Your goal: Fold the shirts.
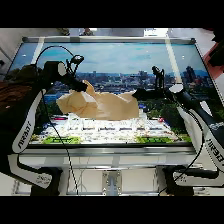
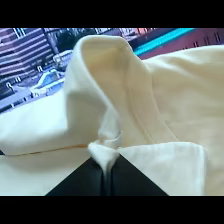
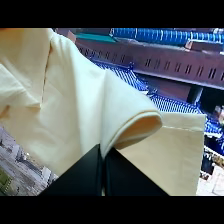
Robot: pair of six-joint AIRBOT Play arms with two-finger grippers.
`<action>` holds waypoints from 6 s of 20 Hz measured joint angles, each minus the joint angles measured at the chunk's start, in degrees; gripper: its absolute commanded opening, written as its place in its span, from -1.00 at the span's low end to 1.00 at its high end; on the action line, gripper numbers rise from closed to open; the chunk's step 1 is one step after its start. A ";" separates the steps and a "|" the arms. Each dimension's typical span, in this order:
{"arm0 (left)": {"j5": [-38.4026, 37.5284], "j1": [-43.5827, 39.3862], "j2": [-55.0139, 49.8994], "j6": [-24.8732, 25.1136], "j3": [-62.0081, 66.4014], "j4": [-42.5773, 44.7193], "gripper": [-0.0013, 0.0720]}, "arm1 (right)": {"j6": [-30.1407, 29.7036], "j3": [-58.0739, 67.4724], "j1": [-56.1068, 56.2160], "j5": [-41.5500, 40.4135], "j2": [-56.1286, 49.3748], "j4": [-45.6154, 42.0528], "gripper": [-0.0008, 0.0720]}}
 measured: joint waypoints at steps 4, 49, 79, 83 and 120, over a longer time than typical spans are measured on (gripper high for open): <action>0.46 -0.35 0.57 -2.05 4.46 5.75 -0.93 | -0.11 0.59 -1.01 0.59 0.87 -0.68 -0.90; 20.41 9.64 -2.03 -38.84 -0.24 23.06 0.73 | 15.10 2.97 -6.29 -35.10 -2.08 -21.31 0.24; 9.77 12.70 -0.96 -20.98 -1.33 10.93 0.56 | 26.16 -26.49 -5.01 -17.07 6.97 6.62 0.50; 9.49 12.70 -0.96 -20.68 -1.33 10.78 0.56 | 29.11 -26.71 -4.76 -22.05 7.02 6.69 0.06; 6.03 22.99 -18.60 40.59 6.88 -38.47 -0.93 | 32.61 -26.53 -4.46 -32.30 16.37 3.58 -0.89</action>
